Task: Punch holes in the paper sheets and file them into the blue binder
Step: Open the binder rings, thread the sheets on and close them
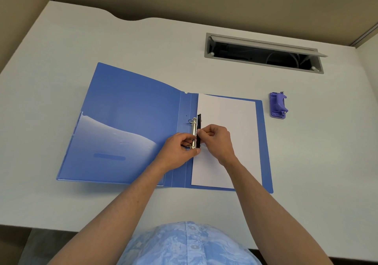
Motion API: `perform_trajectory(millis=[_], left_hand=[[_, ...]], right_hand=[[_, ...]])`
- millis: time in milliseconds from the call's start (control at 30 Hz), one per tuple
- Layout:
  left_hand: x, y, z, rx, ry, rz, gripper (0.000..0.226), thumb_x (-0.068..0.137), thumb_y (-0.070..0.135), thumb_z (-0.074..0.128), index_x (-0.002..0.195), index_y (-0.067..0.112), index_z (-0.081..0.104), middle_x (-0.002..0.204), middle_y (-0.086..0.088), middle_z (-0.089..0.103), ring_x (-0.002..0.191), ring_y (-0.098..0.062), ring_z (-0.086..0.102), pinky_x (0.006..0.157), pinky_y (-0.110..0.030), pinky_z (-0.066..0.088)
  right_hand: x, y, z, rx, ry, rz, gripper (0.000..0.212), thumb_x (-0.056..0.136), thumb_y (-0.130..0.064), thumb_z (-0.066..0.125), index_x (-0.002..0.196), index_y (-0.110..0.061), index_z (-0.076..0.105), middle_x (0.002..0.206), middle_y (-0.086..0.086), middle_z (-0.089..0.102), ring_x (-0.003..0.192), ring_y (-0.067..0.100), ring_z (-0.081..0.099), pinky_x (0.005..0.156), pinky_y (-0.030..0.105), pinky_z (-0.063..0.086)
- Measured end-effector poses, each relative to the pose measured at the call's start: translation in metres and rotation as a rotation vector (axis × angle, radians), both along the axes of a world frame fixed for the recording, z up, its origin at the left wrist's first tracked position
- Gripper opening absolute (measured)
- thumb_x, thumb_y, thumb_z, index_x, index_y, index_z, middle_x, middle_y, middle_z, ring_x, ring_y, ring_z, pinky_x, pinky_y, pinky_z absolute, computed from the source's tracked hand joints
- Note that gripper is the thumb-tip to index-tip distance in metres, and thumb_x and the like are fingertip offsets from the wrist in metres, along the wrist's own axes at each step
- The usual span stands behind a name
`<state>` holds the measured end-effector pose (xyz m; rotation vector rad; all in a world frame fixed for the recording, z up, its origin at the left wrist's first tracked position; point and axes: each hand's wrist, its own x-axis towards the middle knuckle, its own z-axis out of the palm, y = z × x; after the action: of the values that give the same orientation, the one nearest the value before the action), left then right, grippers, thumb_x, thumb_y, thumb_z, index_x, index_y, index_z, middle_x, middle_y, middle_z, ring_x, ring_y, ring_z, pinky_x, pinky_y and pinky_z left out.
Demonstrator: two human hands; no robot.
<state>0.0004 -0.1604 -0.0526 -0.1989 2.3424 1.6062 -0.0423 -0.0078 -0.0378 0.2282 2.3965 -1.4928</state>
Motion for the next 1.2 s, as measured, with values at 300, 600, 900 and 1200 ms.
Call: perform_trajectory(millis=[300,600,900,1200], left_hand=[[0.002,-0.001,0.006,-0.021,0.000,-0.031,0.039,0.076,0.024,0.080,0.112,0.018,0.066,0.111,0.001,0.063,0.098,-0.012,0.065,0.087,-0.027,0.056],[0.003,-0.001,0.011,-0.013,-0.002,-0.019,0.016,0.079,0.024,0.078,0.087,0.029,0.065,0.101,0.004,0.062,0.090,-0.012,0.066,0.081,-0.023,0.055],[0.002,0.000,0.009,-0.038,0.007,-0.017,0.014,0.079,0.024,0.079,0.079,0.029,0.066,0.096,0.003,0.063,0.085,-0.013,0.066,0.077,-0.022,0.054],[0.002,-0.002,0.012,-0.018,0.004,-0.027,0.020,0.077,0.020,0.081,0.078,0.034,0.066,0.097,0.001,0.066,0.087,-0.014,0.068,0.083,-0.027,0.057]], right_hand=[[0.002,0.004,-0.001,0.003,0.025,0.020,0.012,0.089,-0.020,0.069,0.084,-0.010,0.072,0.073,-0.001,0.074,0.068,0.014,0.072,0.075,0.039,0.062],[0.004,0.004,-0.001,-0.022,0.054,0.019,0.011,0.090,-0.019,0.069,0.090,-0.008,0.073,0.076,0.002,0.074,0.067,0.010,0.068,0.073,0.036,0.059],[0.002,0.007,-0.002,-0.020,0.035,0.023,0.012,0.090,-0.021,0.070,0.088,-0.009,0.073,0.075,0.001,0.074,0.063,0.009,0.067,0.074,0.039,0.060],[0.001,0.006,-0.001,-0.013,0.035,0.026,0.011,0.089,-0.020,0.071,0.086,-0.009,0.073,0.074,0.001,0.074,0.066,0.013,0.069,0.075,0.042,0.061]])
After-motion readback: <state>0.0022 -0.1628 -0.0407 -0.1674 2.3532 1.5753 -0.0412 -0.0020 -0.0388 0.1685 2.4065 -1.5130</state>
